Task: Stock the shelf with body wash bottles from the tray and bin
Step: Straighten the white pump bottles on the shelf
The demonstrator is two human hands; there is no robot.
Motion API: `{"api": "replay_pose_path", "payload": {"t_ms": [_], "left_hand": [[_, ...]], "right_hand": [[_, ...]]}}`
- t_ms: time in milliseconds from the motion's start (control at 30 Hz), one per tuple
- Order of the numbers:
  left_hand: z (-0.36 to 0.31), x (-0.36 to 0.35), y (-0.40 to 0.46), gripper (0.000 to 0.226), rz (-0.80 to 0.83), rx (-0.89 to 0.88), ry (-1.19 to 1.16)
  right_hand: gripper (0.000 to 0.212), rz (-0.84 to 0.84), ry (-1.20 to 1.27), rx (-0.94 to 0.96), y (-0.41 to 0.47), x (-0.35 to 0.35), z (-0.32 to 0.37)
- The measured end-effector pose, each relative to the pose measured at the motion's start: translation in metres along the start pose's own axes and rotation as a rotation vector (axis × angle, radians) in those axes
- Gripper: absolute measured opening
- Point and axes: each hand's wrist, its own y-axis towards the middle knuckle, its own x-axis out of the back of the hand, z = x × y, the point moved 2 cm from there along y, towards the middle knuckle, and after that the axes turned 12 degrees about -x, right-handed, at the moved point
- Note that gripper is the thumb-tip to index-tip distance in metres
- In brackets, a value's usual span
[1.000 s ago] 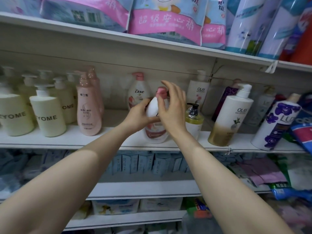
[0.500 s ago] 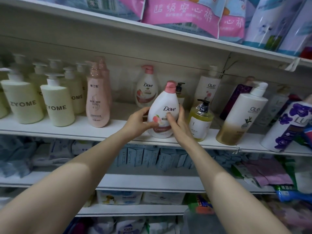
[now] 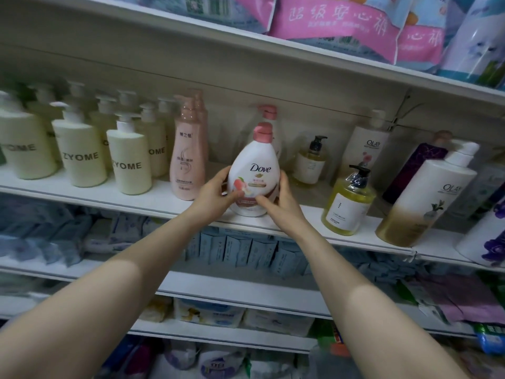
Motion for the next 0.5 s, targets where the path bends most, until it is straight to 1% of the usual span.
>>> {"api": "replay_pose_path", "payload": {"t_ms": [167,367,500], "left_hand": [[0.002,0.008,-0.006,0.055,-0.030,-0.014,0.004],[0.010,0.006,-0.010,0.058,-0.007,-0.013,-0.011],[0.015,0.006,-0.008,0.054,0.013,-0.008,0.027]], "right_hand": [[0.076,0.024,0.038,-0.023,0.011,-0.009,0.001],[0.075,0.102,0.077,-0.127,0.018,-0.005,-0.013],[0.074,0.105,0.089,-0.159,0.022,-0.004,-0.015]]}}
